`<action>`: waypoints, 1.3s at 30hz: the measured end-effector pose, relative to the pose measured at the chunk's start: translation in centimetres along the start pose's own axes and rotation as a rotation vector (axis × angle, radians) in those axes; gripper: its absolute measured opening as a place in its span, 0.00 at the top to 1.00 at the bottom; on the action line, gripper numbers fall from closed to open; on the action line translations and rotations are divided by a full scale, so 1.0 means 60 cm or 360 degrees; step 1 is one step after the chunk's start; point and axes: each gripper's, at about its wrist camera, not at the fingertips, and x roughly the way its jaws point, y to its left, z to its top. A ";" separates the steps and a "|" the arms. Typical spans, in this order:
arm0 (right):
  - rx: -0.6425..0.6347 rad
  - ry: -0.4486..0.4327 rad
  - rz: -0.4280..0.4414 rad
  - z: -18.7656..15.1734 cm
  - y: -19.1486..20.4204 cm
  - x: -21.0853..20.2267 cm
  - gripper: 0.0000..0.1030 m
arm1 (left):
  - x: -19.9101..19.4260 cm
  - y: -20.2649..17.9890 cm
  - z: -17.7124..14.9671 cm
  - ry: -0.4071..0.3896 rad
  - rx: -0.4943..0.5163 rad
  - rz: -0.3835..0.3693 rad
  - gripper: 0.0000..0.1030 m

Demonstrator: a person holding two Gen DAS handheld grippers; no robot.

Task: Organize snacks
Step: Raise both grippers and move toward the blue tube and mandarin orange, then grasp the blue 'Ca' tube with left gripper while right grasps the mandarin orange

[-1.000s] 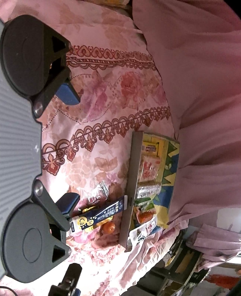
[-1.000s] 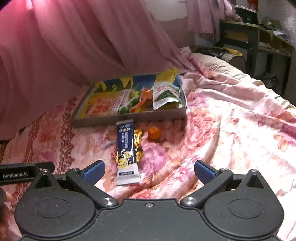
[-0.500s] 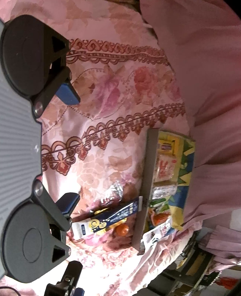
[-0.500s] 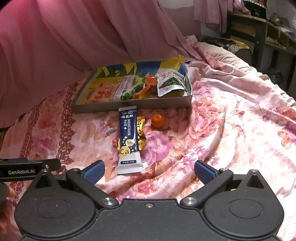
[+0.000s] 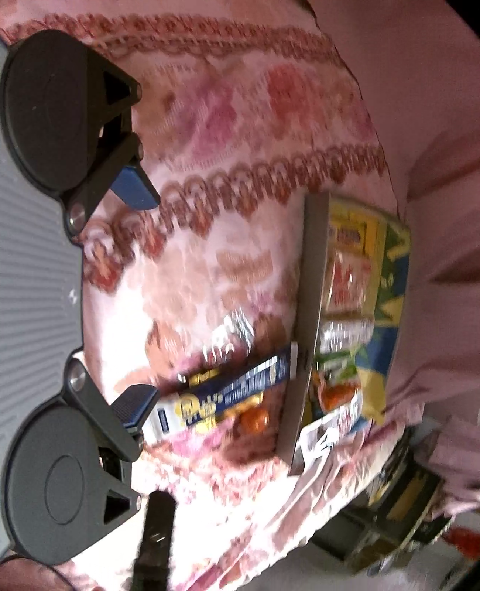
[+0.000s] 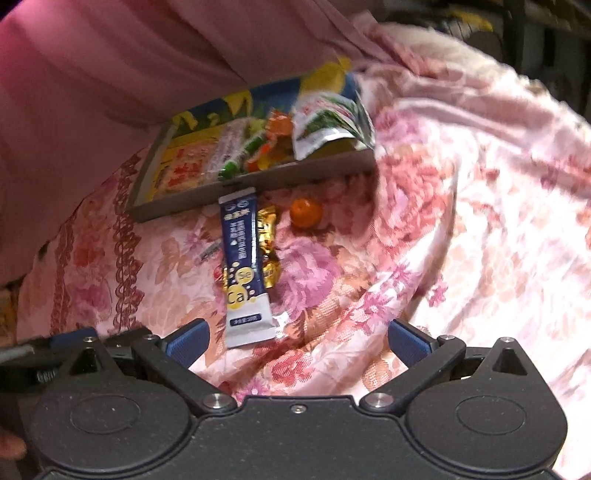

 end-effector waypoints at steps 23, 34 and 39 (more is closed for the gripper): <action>-0.0051 -0.0052 0.0052 0.151 -0.045 0.109 0.02 | 0.111 -0.081 0.054 -0.0189 0.0229 -0.0221 0.06; -0.0079 -0.0010 0.0109 0.167 -0.033 0.171 0.35 | 0.145 -0.088 0.060 -0.0145 0.0257 -0.0285 0.39; -0.0014 0.0025 0.0164 0.169 -0.038 0.189 0.46 | 0.149 -0.078 0.064 -0.0116 0.0198 -0.0301 0.49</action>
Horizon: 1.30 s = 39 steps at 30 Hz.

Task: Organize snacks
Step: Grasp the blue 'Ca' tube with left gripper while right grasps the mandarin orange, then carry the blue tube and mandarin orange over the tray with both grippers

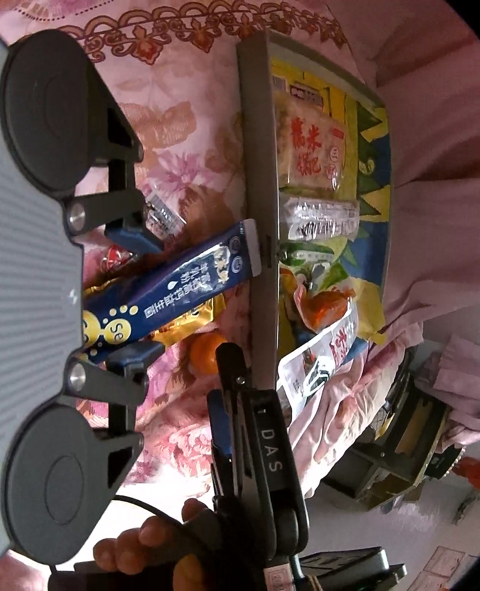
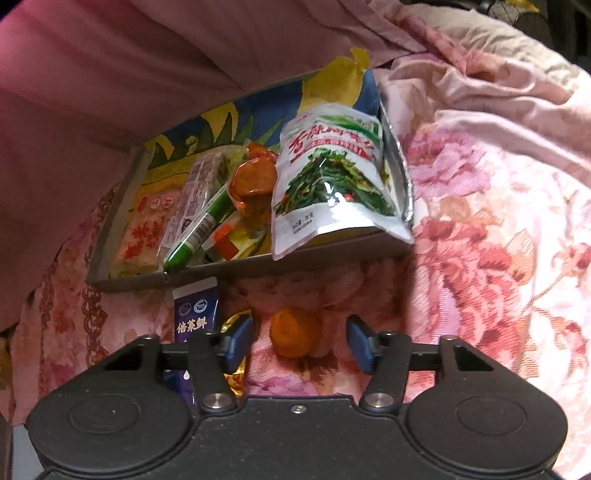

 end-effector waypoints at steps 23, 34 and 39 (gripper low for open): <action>-0.0204 -0.0026 -0.0045 -0.014 0.032 0.026 0.66 | -0.012 0.017 -0.004 0.0057 -0.0221 0.0004 0.63; -0.0238 -0.0078 -0.0039 -0.035 0.051 -0.027 0.66 | -0.029 0.016 -0.011 0.0072 -0.0305 -0.0030 0.68; -0.0277 -0.0117 -0.0025 -0.040 0.062 -0.042 0.66 | -0.049 0.026 -0.014 0.0034 -0.0410 -0.0062 0.68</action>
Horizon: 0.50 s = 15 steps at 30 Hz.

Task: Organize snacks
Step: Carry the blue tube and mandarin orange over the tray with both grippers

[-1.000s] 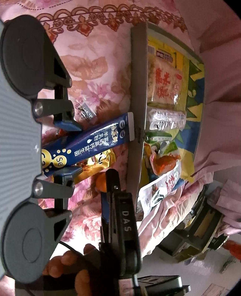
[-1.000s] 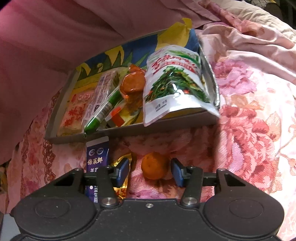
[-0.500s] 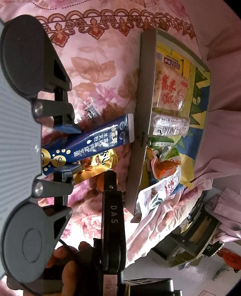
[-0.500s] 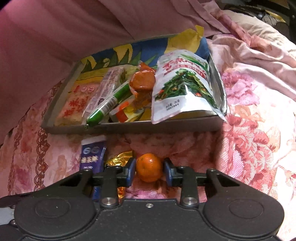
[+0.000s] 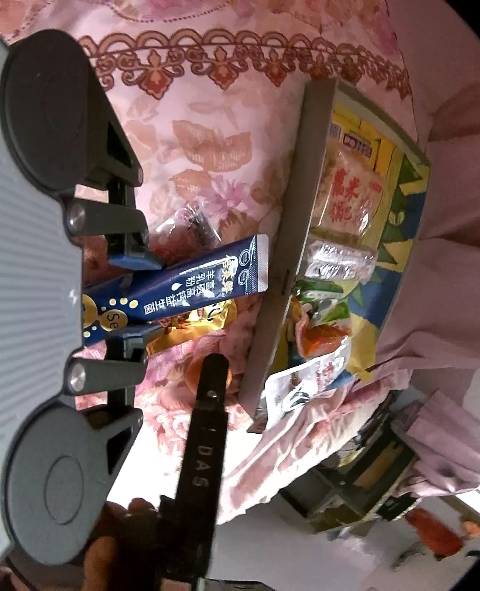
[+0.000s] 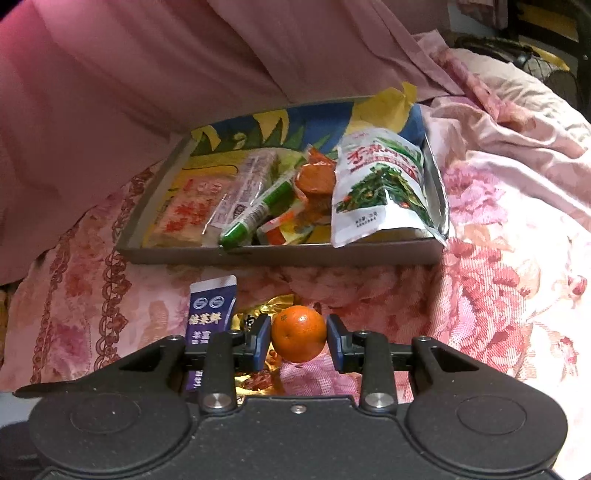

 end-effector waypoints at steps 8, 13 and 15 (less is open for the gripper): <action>-0.0151 -0.0189 0.0015 -0.003 0.028 -0.032 0.66 | -0.042 -0.004 0.011 -0.0162 0.0010 0.0035 0.68; -0.0248 -0.0408 0.0049 0.001 0.042 -0.058 0.66 | -0.067 -0.009 0.040 -0.0320 0.0048 0.0051 0.68; -0.0280 -0.0467 0.0037 0.002 0.046 -0.061 0.66 | -0.072 -0.006 0.059 -0.0375 0.0025 0.0050 0.68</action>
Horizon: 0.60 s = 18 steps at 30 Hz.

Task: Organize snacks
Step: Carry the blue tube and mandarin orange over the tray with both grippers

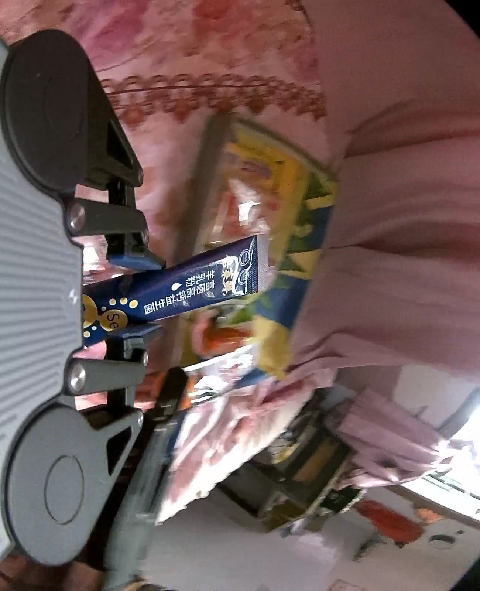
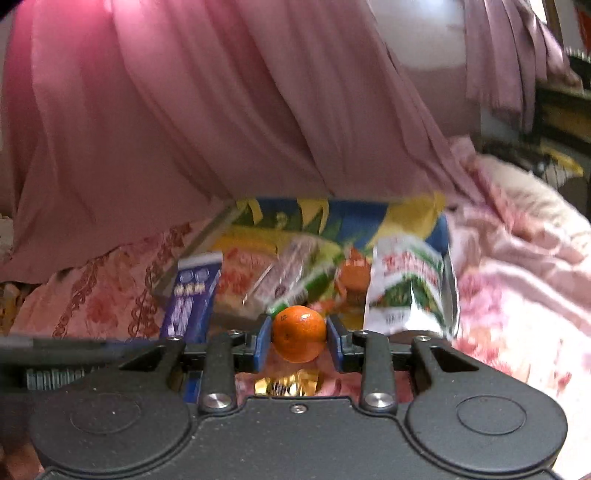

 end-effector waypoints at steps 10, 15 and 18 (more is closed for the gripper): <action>0.0053 -0.0092 -0.0079 0.012 -0.007 0.035 0.66 | 0.058 0.033 0.093 -0.0205 -0.0081 0.0070 0.68; 0.0025 -0.0111 -0.0134 0.008 -0.006 0.055 0.66 | 0.089 0.058 0.121 -0.0279 -0.0134 0.0109 0.68; -0.0004 -0.0148 -0.0152 0.012 -0.002 0.071 0.66 | 0.109 0.064 0.134 -0.0317 -0.0128 0.0107 0.68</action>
